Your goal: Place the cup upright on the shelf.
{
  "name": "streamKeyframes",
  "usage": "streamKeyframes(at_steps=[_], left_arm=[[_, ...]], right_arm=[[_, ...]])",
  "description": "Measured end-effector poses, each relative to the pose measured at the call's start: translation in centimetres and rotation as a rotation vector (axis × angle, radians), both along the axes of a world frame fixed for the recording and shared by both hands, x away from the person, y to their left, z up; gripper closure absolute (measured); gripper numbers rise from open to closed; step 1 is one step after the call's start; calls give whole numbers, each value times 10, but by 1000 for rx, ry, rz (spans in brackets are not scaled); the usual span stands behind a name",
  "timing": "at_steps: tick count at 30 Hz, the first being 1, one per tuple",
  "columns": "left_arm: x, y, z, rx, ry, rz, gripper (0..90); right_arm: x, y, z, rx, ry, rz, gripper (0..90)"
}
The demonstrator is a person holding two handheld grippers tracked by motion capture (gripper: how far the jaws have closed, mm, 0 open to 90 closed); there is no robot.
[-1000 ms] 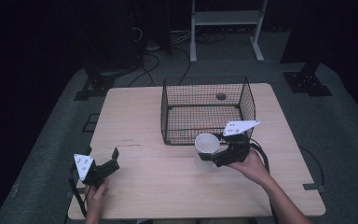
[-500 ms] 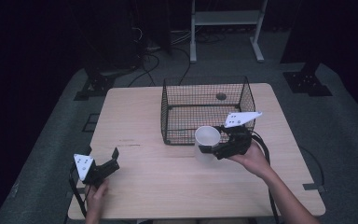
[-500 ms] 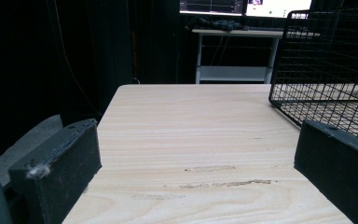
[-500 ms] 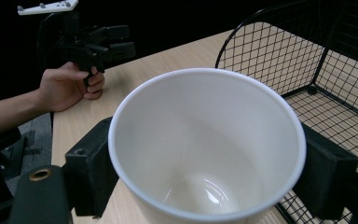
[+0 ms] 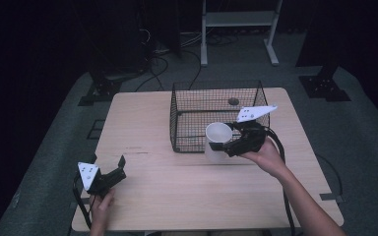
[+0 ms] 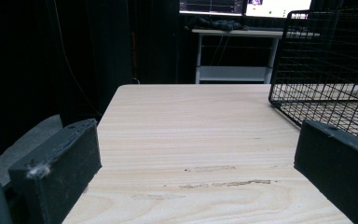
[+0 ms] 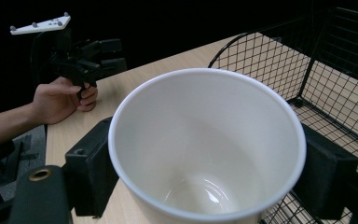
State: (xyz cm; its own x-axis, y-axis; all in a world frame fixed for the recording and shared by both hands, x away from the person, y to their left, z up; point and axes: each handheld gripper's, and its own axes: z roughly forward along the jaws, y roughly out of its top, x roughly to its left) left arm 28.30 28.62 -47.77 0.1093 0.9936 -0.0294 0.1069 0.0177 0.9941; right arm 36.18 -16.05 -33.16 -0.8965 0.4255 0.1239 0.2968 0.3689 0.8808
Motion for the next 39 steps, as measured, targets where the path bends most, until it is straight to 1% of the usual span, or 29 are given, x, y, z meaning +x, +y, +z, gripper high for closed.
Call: streamKeyframes(at_steps=[7, 12, 20, 24, 30, 39], left_arm=[[0, 0, 0, -2, -1, 1, 0], [0, 0, 0, -1, -1, 1, 0], [0, 0, 0, -3, -1, 1, 0], [0, 0, 0, -4, -1, 1, 0], [0, 1, 0, -5, 0, 1, 0], [0, 1, 0, -5, -1, 0, 0]], right_arm=[[7, 2, 9, 6, -4, -7, 187], [12, 4, 15, 1, -14, -14, 188], [19, 6, 20, -5, -17, -19, 188], [25, 7, 24, 1, -14, -27, 188], [31, 10, 28, -2, -22, -31, 188], [44, 14, 30, -4, -10, -43, 188]])
